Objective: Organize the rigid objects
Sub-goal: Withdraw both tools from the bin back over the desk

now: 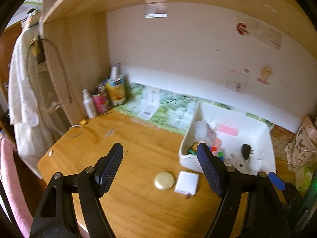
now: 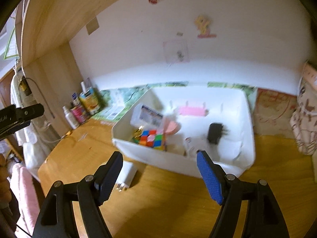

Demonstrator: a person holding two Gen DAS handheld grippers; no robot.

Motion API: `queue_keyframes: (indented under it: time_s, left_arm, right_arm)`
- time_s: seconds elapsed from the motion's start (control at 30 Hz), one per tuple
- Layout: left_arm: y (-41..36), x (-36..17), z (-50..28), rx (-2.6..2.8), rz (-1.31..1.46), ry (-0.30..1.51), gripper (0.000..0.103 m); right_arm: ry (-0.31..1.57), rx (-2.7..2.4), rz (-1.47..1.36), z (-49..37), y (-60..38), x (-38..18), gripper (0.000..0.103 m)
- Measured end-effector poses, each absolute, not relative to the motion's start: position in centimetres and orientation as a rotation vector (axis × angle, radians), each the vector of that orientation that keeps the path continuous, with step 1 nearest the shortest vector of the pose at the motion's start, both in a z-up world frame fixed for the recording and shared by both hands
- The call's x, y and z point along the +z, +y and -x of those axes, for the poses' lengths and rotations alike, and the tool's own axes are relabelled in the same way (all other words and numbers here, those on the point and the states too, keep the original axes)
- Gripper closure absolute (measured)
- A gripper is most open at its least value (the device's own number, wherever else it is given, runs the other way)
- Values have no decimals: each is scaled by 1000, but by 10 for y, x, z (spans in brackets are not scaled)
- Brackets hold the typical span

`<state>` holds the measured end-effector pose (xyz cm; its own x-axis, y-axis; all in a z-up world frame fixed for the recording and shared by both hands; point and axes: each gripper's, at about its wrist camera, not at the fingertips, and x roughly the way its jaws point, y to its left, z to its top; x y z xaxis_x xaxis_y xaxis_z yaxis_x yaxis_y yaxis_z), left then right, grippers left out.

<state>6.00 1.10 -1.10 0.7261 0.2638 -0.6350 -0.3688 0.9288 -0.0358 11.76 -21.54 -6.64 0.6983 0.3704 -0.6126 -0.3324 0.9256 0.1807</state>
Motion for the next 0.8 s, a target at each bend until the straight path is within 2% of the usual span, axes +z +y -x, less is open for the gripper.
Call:
queue_keyframes:
  time_s: [0.37, 0.8]
  left_arm:
    - [32, -40, -38, 460, 158, 798, 23]
    - [55, -84, -73, 280, -9, 977, 23]
  right_arm:
    - [851, 520, -155, -127, -198, -96, 25]
    - [1017, 491, -197, -135, -157, -123, 25]
